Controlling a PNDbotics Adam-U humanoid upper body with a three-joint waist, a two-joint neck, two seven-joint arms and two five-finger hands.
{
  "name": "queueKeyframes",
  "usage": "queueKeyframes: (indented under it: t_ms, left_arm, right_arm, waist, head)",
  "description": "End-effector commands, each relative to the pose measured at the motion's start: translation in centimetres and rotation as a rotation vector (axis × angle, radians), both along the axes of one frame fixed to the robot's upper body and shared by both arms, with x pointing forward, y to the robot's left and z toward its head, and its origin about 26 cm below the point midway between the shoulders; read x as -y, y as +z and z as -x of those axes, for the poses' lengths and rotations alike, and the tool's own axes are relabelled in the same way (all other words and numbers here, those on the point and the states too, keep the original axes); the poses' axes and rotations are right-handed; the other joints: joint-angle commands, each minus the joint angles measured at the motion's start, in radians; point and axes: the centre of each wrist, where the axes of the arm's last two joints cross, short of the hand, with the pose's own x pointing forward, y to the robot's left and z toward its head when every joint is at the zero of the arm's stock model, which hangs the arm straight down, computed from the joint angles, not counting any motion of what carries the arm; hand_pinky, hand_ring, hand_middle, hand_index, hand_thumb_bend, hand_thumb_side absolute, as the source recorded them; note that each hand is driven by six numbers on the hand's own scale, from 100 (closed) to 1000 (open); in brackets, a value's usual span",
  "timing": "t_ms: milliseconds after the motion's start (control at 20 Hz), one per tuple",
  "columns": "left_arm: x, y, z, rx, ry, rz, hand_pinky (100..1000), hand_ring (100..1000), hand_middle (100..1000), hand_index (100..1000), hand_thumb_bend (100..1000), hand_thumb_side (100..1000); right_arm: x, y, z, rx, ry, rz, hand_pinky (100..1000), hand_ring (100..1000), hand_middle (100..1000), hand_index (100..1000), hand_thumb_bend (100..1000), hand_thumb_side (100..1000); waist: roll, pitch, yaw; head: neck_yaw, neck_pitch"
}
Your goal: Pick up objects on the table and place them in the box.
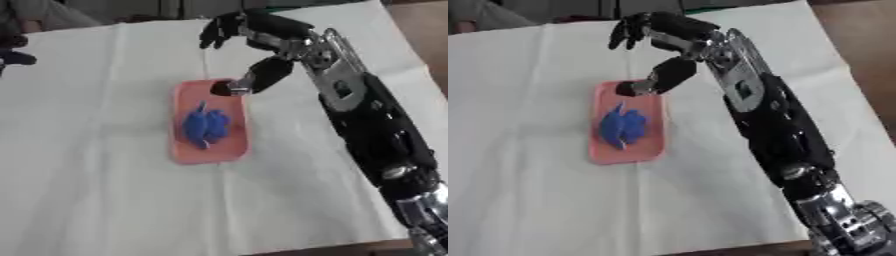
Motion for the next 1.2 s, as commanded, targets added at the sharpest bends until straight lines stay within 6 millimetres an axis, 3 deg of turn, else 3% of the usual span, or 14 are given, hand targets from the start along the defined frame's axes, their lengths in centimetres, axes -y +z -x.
queueKeyframes:
  t_ms: [50, 300, 500, 700, 900, 1050, 1200]
  left_arm:
    - [-0.4, 0.6, 0.1, 0.023, 0.013, -0.006, 659, 718, 674, 769, 198, 889]
    - [-0.7, 0.5, 0.2, 0.017, 0.030, 0.001, 658, 719, 675, 772, 200, 890]
    - [-1.2, 0.0, 0.2, 0.001, 0.064, 0.005, 658, 724, 680, 772, 203, 894]
    - [-1.6, -0.2, 0.2, -0.004, 0.095, -0.004, 658, 731, 688, 783, 201, 893]
    - [-2.0, -0.9, 0.2, -0.023, 0.136, -0.002, 658, 734, 690, 789, 203, 900]
    - [-2.3, -1.1, 0.2, -0.029, 0.163, 0.013, 659, 741, 696, 824, 205, 894]
    - [-2.5, -1.1, 0.3, -0.027, 0.189, 0.028, 660, 745, 701, 831, 206, 890]
  right_arm:
    - [0.9, 1.9, 0.7, 0.062, 0.000, -0.050, 776, 727, 835, 830, 535, 650]
    - [2.0, 3.0, 1.9, 0.111, -0.018, -0.154, 748, 706, 856, 821, 519, 631]
    - [4.3, 4.5, 3.9, 0.179, -0.044, -0.315, 733, 694, 835, 816, 498, 592]
    - [7.2, 4.4, 6.0, 0.105, -0.053, -0.527, 682, 653, 834, 787, 434, 576]
    - [10.1, 4.7, 8.2, 0.046, -0.074, -0.703, 649, 636, 834, 783, 394, 576]
    - [12.3, 4.1, 9.5, 0.016, -0.123, -0.828, 611, 614, 831, 773, 312, 620]
    - [13.4, 3.8, 10.5, 0.004, -0.151, -0.901, 604, 611, 831, 773, 309, 620]
  waist:
    - [0.003, -0.026, -0.006]
    - [0.002, -0.029, -0.016]
    - [-0.004, -0.033, -0.044]
    - [-0.008, -0.038, -0.092]
    - [-0.012, -0.040, -0.104]
    - [-0.012, -0.044, -0.117]
    - [-0.013, -0.047, -0.119]
  head:
    - [0.008, 0.004]
    - [0.017, 0.004]
    - [0.044, 0.004]
    - [0.060, 0.004]
    - [0.084, 0.004]
    - [0.082, 0.004]
    - [0.086, 0.004]
